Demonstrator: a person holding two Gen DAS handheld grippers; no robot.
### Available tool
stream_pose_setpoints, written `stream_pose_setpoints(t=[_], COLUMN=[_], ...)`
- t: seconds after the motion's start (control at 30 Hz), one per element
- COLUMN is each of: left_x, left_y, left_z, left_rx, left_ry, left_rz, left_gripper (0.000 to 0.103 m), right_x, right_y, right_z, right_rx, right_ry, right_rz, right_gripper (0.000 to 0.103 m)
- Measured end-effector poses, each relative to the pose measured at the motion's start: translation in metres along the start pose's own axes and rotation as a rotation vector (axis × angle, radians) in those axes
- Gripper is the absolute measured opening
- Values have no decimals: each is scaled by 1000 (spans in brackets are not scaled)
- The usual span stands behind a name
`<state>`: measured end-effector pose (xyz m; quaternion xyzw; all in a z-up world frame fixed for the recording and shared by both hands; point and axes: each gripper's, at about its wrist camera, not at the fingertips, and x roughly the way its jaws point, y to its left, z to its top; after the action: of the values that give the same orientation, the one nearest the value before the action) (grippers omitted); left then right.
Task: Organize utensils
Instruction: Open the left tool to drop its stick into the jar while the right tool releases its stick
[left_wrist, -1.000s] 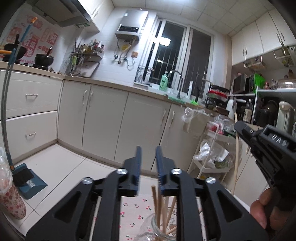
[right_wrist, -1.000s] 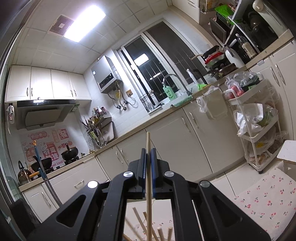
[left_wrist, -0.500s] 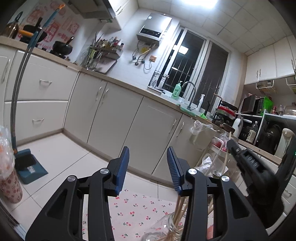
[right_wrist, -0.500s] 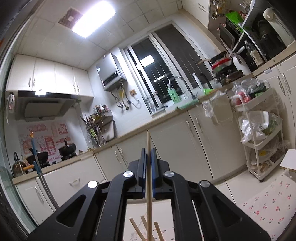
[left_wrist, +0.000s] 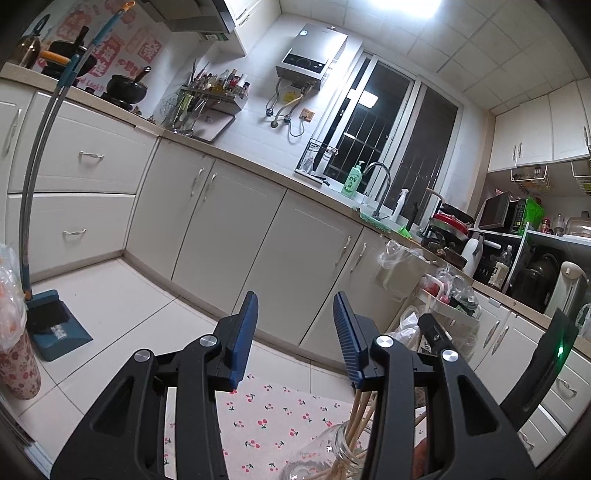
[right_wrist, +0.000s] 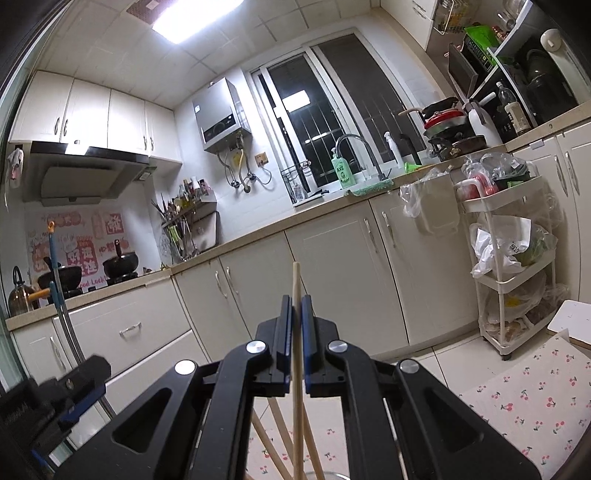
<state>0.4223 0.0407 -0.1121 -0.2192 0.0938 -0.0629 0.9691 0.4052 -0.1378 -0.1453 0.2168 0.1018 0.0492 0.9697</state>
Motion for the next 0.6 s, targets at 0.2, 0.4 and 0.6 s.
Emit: stream_pose_setpoints(t=[0.2,0.4,0.6], left_x=[1,4,-3], left_y=[-1,-3,-6], left_z=[-2,-7,-14], left_rx=[3,18,46], left_ry=[6,23,69], left_rz=[2,15,44], left_gripper=[41,45,53], right_x=[-3,-10,-45], right_y=[1,6,1], right_z=[-8,-12,-6], right_rx=[-32,-85,-125], right_ry=[24,58,56], right_rz=[7,20,20], right_gripper=[6,10,33])
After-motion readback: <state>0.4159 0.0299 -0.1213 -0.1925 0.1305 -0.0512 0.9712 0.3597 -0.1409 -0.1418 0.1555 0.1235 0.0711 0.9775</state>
